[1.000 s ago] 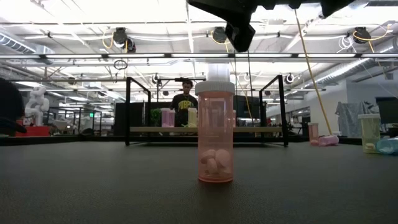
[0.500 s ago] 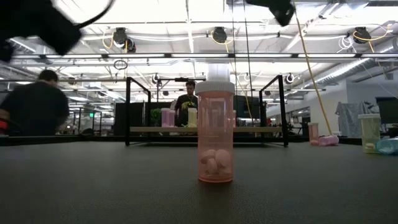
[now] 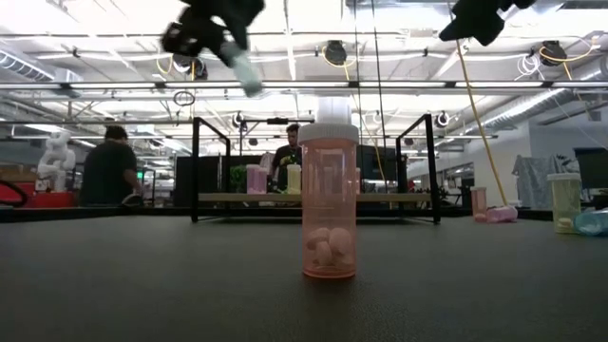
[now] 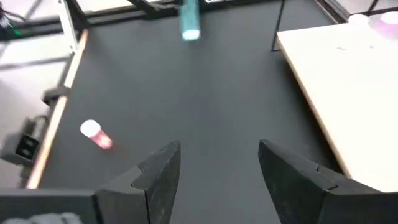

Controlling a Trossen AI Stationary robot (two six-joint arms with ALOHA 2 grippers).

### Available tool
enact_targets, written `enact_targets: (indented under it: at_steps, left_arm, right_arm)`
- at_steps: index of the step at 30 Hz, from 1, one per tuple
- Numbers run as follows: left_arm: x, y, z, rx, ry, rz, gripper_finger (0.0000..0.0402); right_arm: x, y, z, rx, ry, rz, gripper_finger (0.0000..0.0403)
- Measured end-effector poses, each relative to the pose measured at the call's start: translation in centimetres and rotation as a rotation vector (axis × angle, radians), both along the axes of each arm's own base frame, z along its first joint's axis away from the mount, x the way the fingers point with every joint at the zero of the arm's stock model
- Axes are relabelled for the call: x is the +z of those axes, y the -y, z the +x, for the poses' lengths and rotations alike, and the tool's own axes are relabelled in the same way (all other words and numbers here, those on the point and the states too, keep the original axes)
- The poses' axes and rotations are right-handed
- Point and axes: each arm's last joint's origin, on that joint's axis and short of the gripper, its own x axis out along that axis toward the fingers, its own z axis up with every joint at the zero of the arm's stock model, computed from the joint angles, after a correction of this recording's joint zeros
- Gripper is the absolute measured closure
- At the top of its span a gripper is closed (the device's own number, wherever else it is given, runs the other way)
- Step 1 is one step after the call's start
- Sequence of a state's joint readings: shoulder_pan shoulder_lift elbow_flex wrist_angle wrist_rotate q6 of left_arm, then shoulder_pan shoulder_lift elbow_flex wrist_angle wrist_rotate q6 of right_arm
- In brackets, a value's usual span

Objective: Pick and place medicine bottles onto shelf by color
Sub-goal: Put the bottom blue pill bottle on the shelf aligned with the other blue pill bottle

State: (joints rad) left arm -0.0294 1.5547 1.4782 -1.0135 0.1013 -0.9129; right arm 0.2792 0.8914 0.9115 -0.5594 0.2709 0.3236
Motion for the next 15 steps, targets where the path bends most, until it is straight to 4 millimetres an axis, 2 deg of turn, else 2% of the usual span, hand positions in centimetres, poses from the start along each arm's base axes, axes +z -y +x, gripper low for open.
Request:
enact_targets:
  at_steps: [9, 15]
  left_arm:
    - [2.5, -7.9, 5.8, -0.081, -0.067, 0.136, 0.0284]
    - [3.1, -12.8, 8.1, -0.154, -0.051, 0.219, 0.0284]
  right_arm:
    - [0.3, 2.0, -0.3, -0.067, 0.004, -0.089, 0.0193]
    - [0.6, 4.4, 0.0, -0.202, 0.031, -0.094, 0.0193]
